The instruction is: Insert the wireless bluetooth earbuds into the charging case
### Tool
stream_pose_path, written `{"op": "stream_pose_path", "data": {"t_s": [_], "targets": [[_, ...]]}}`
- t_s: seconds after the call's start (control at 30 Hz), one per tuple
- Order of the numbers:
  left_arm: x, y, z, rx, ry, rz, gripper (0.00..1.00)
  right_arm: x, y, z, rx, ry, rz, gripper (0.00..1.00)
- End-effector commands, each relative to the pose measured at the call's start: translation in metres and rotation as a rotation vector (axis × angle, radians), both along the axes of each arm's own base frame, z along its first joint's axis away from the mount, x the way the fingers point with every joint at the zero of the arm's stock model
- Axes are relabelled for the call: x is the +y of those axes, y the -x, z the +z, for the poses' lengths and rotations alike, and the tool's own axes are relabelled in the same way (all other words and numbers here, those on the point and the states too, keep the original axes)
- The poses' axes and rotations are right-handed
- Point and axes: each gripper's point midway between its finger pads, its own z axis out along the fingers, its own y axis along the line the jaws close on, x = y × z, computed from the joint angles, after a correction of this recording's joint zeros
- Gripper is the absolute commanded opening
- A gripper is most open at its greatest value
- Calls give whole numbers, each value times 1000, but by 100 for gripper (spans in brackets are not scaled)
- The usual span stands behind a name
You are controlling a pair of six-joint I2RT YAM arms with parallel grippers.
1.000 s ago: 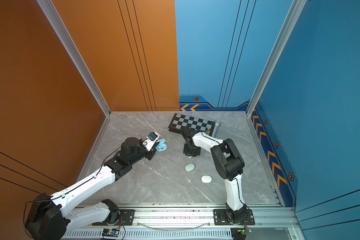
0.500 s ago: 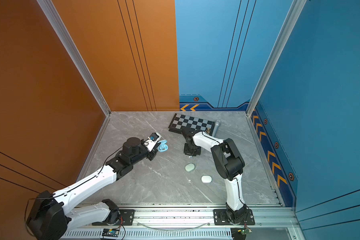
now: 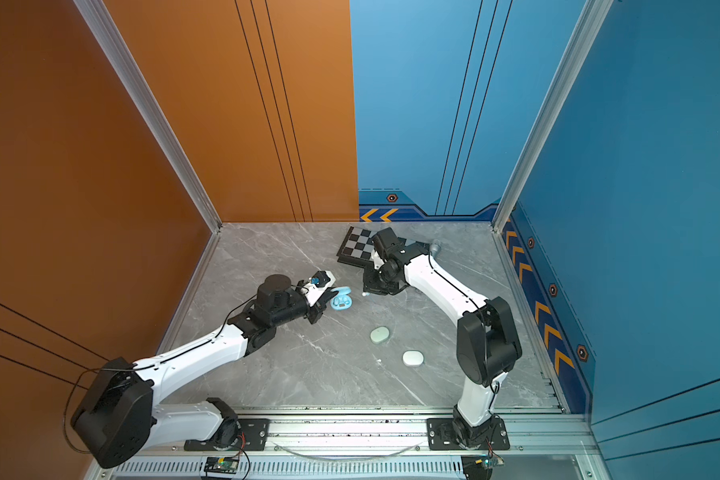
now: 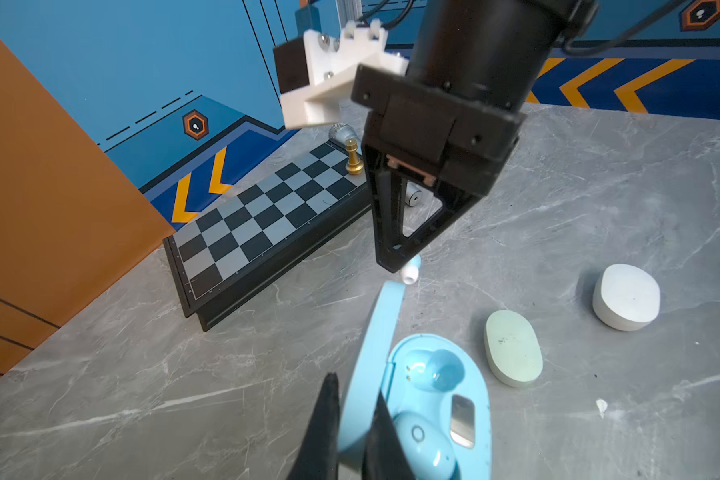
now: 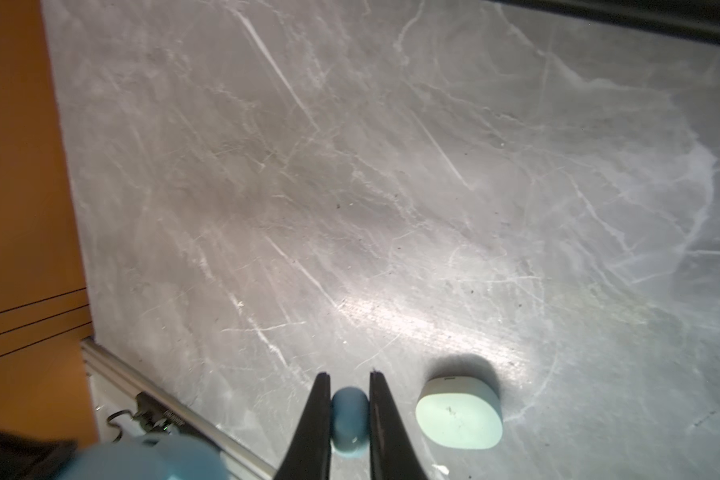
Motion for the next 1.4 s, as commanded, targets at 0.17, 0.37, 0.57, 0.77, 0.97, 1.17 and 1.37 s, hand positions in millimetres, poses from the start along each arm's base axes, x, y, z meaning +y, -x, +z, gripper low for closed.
{"op": "stream_pose_path", "data": {"t_s": [0.17, 0.37, 0.57, 0.77, 0.97, 1.17, 1.37], "targets": [[-13, -3, 22, -52, 35, -45, 0, 19, 28, 38, 25, -118, 107, 6], [-14, -6, 25, -59, 37, -37, 0, 26, 36, 39, 38, -133, 138, 6], [-17, -6, 25, -60, 34, -40, 0, 30, 35, 42, 35, -138, 137, 7], [-20, -7, 24, -59, 31, -40, 0, 31, 35, 39, 42, -131, 131, 9], [-22, -6, 24, -60, 29, -44, 0, 33, 36, 38, 48, -131, 129, 16], [-22, -7, 24, -60, 28, -41, 0, 32, 34, 38, 48, -129, 117, 21], [-22, -6, 23, -59, 27, -42, 0, 31, 33, 38, 47, -127, 108, 23]]}}
